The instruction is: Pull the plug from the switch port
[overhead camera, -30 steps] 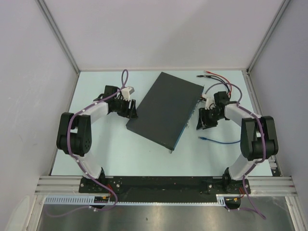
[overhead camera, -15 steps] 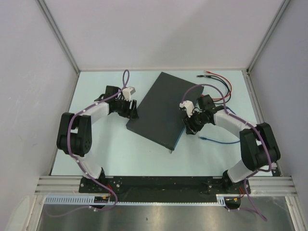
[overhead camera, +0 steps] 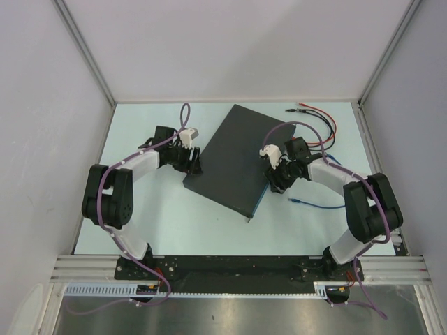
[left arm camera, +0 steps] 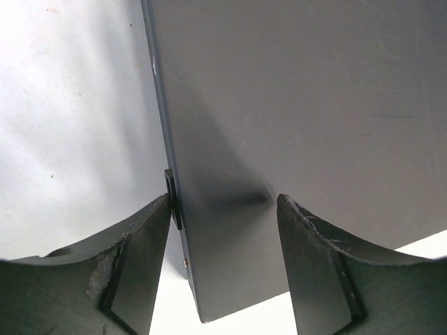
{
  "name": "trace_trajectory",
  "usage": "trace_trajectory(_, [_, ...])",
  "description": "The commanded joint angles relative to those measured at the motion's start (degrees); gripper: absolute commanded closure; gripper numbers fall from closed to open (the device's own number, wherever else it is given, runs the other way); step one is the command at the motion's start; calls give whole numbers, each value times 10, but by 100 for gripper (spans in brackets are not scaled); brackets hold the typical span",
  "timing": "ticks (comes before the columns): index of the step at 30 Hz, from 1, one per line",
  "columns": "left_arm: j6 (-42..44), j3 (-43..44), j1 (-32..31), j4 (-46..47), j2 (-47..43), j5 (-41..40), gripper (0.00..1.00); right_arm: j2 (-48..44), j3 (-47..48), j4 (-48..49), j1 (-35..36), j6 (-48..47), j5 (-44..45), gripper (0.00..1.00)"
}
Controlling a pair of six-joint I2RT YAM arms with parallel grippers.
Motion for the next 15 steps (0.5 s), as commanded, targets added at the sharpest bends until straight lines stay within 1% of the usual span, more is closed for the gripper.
trace_trajectory(1, [13,0,-7,19,-26,0,32,15,10,35,1,-3,-21,41])
trace_trajectory(5, [13,0,-9,19,-28,-1,32,22,14,36,3,5,-33,44])
trace_trajectory(15, [16,-3,-16,20,-31,-6,32,37,16,57,4,10,-41,57])
